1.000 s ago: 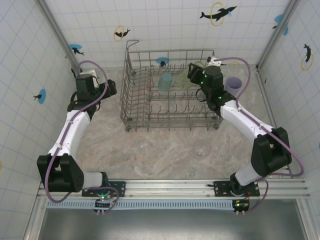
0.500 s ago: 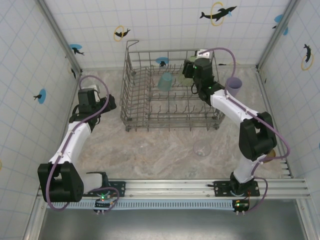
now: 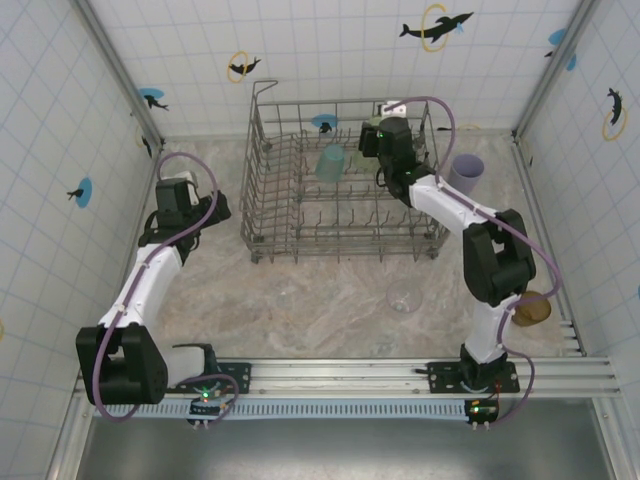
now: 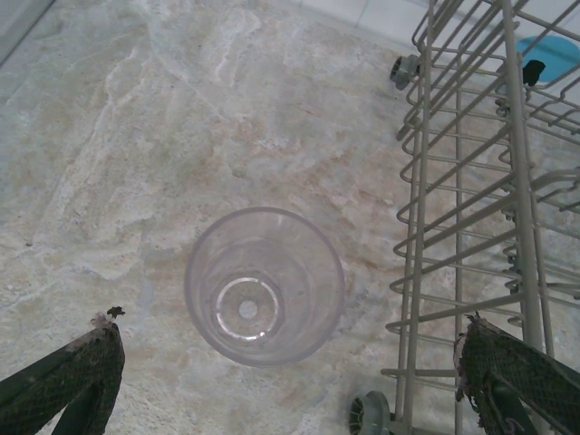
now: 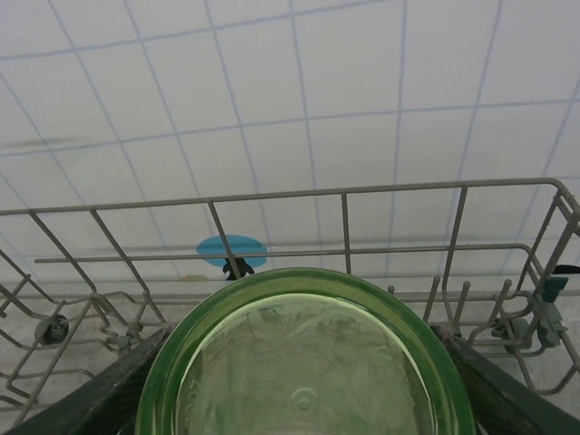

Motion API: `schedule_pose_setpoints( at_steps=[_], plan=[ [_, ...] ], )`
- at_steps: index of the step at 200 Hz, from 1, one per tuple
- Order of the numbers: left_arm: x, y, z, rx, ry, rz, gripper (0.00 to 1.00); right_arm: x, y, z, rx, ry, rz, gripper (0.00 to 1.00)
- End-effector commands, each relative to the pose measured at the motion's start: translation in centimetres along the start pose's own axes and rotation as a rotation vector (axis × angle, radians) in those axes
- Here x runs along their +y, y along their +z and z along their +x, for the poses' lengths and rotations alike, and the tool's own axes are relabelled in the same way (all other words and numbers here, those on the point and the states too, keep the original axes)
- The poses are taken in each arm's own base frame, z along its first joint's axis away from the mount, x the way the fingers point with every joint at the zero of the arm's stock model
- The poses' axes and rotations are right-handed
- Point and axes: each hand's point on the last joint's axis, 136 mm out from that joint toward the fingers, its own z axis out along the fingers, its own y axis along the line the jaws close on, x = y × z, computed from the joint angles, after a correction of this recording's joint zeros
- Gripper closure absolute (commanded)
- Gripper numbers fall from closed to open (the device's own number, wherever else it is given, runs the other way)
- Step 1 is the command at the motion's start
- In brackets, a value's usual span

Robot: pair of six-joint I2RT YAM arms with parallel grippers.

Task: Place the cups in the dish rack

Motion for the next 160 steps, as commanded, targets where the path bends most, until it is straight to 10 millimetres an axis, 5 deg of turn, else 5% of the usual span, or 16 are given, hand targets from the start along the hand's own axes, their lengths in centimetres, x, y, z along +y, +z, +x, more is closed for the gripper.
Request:
schedule_pose_setpoints(
  at_steps=[1,58,160],
  plan=[
    [0.2,-0.2,-0.6,-0.019,0.020,-0.011,0.03,0.3,0.7,-3.1,-0.103,0.004,0.006,0.56],
    [-0.1,-0.1,-0.5,-0.012,-0.022,0.008,0.03,0.3,1.2,-3.3,-0.114,-0.014,0.018,0.55],
    [0.1,0.0,-0.5,-0.008,-0.039,0.014,0.03,0.3,-0.9,-8.7,-0.219,-0.017,0.017,0.55]
  ],
)
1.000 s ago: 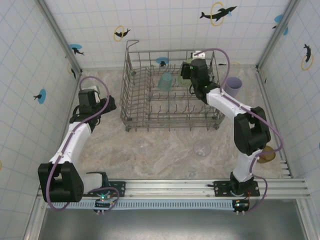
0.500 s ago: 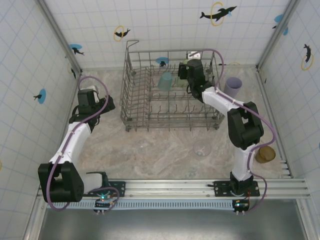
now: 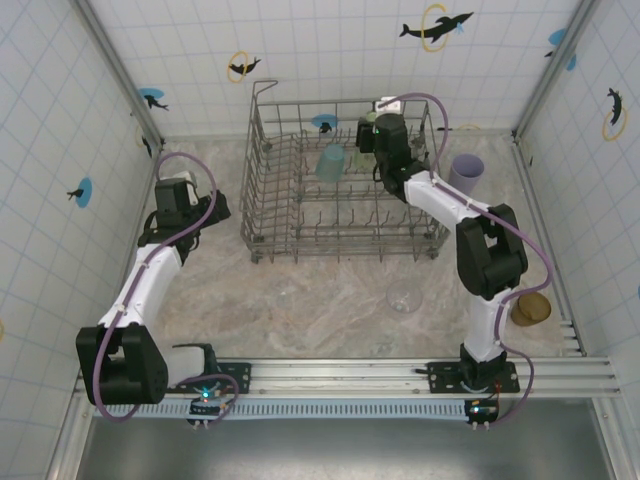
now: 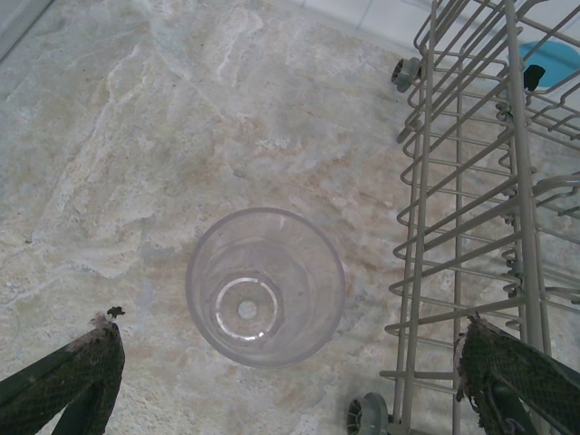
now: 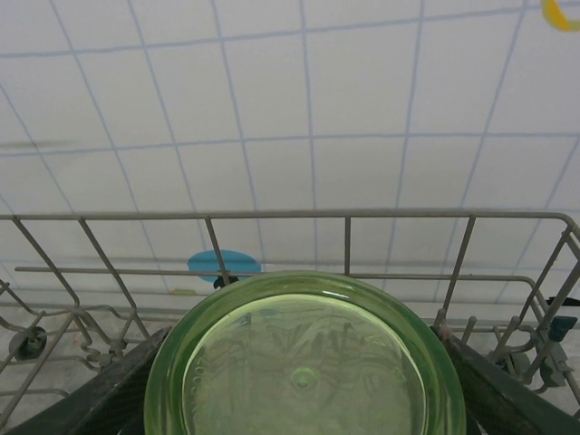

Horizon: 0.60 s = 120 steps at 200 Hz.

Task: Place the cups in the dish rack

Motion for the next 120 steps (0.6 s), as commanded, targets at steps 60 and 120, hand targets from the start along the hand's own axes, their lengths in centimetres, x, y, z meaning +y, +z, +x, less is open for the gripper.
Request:
schedule_pose_setpoints(
  at_steps=[60,120],
  plan=[
    [0.0,0.2,-0.3,-0.006,-0.030,0.014,0.03,-2.6,1.0,-4.2,-0.099,0.050,0.043,0.54],
    [-0.1,0.2,-0.3,-0.005,-0.030,0.021,0.03,-2.0,2.1,-1.0,-0.046,0.070,0.027,0.55]
  ],
)
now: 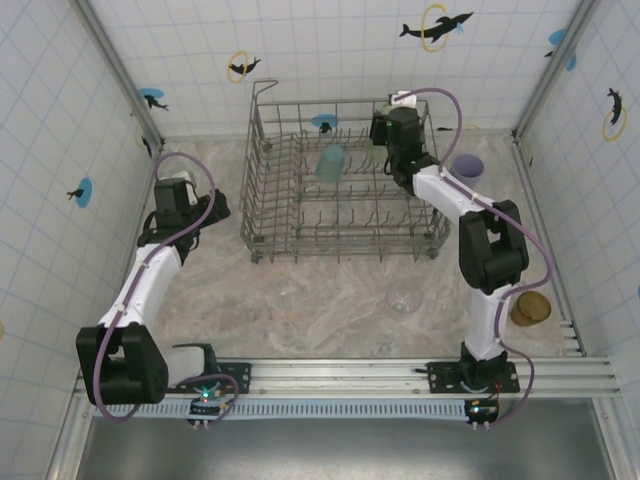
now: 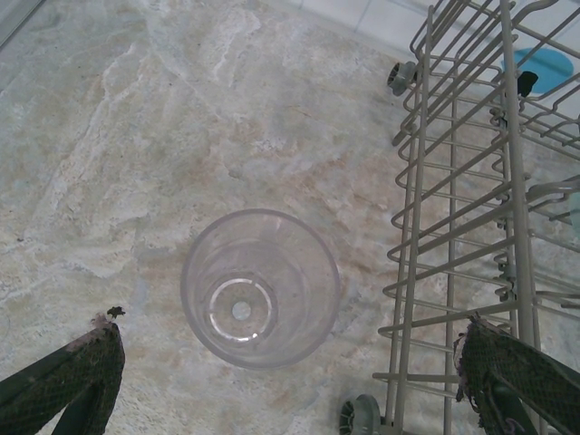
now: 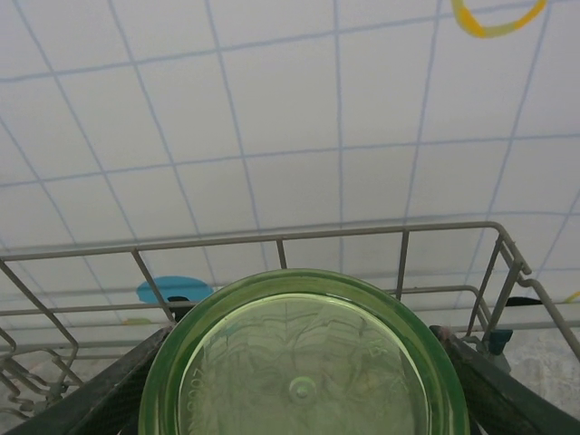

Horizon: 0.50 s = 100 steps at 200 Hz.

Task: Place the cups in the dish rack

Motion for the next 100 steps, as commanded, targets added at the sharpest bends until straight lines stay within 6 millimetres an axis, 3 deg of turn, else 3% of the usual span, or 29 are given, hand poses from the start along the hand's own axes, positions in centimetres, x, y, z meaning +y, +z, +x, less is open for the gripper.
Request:
schedule_pose_setpoints(
  at_steps=[1,64,100],
  plan=[
    [0.1,0.1,-0.2,-0.004,-0.012,0.007,0.03,1.8,0.2,-0.9,-0.042,0.023,-0.037,0.55],
    [0.0,0.1,-0.2,-0.004,-0.015,0.010,0.03,5.4,-1.2,-3.7,-0.110,-0.102,-0.049,0.55],
    [0.0,0.2,-0.1,0.000,-0.016,0.010,0.03,6.6,-0.9,-2.7,-0.086,-0.139,-0.053,0.55]
  ],
)
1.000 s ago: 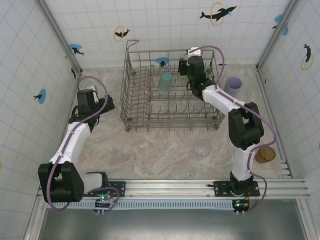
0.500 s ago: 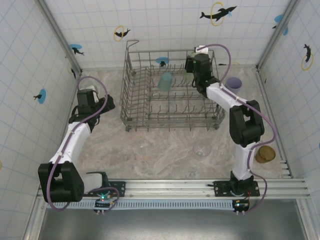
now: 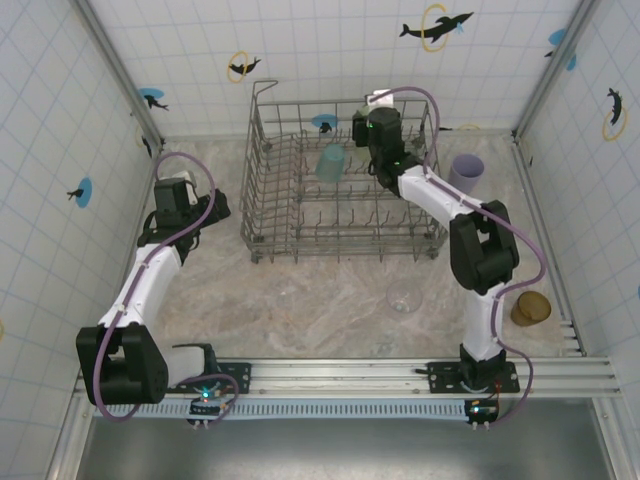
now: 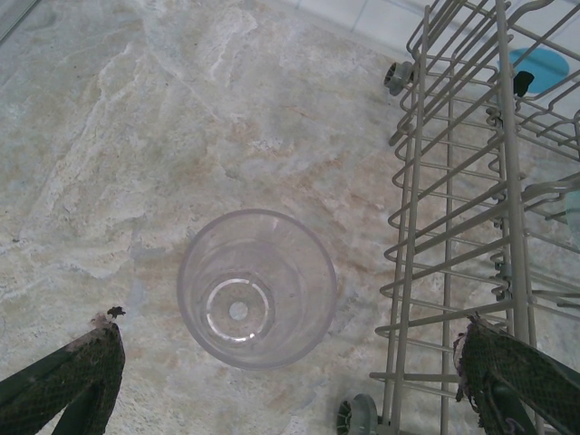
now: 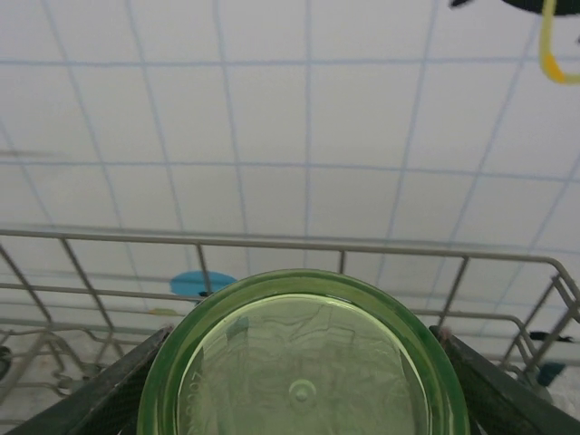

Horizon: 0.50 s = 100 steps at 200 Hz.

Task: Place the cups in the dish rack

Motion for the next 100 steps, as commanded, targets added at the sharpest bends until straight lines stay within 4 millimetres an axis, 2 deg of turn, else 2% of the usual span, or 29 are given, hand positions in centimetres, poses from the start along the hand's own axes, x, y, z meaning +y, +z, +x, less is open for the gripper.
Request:
schedule_pose_setpoints(
  at_steps=[1,61,100],
  plan=[
    [0.1,0.2,-0.1,-0.001,-0.016,0.006,0.03,1.1,0.3,-1.8,-0.052,-0.019,0.000,0.55],
    [0.0,0.2,-0.1,0.002,-0.018,0.014,0.03,-0.2,1.2,0.9,0.004,-0.020,0.037,0.56],
    [-0.1,0.2,-0.1,0.003,-0.019,0.019,0.03,-0.6,0.6,-0.3,-0.020,-0.007,0.040,0.56]
  ],
)
